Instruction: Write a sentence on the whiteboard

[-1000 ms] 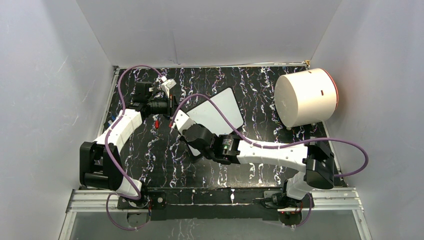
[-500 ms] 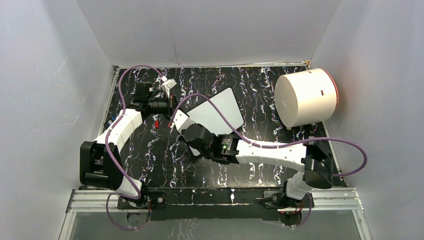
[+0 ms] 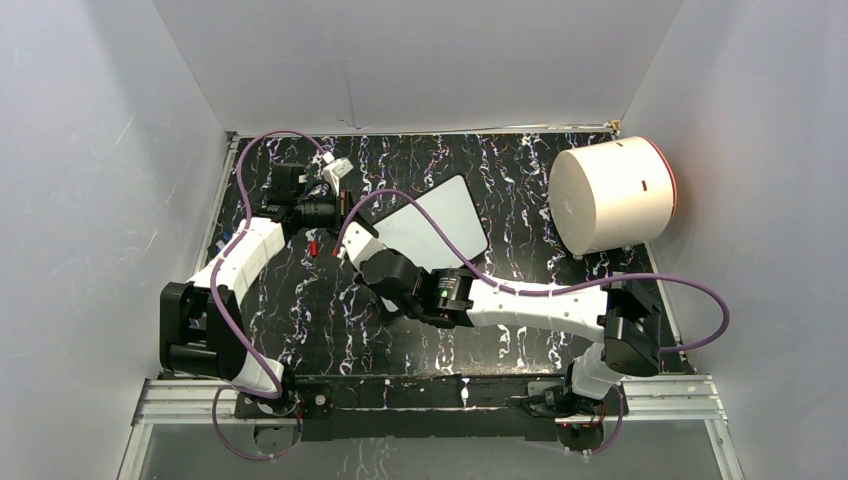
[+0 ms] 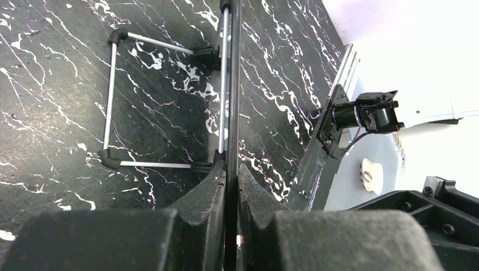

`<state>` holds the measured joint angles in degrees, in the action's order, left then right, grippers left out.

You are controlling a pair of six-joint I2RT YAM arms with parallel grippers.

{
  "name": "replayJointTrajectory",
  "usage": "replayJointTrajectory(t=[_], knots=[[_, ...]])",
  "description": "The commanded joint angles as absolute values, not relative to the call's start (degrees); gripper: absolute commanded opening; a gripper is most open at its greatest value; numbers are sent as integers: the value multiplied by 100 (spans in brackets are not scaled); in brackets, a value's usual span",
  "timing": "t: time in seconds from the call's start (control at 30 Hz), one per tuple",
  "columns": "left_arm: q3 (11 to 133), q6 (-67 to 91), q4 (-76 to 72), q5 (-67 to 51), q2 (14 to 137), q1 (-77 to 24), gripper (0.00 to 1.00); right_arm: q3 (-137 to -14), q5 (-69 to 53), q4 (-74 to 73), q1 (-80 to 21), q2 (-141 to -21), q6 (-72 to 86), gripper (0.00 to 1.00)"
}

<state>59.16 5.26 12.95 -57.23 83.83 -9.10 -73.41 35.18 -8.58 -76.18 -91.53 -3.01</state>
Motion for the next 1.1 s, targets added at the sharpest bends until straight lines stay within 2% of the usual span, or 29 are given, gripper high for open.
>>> replayJointTrajectory(t=[0.0,0.7,1.07], knots=[[5955,466,1690,-5634,8490,-1020,0,-7610,3554,-1059,-7603,-9215,-127,0],[5965,457,1696,-5597,8481,-1019,0,-7541,3360,-1738,-7671,-9269,365,0],[5961,457,1701,-5570,8498,-1015,0,-7225,3704,-1023,-7746,-8761,167,0]])
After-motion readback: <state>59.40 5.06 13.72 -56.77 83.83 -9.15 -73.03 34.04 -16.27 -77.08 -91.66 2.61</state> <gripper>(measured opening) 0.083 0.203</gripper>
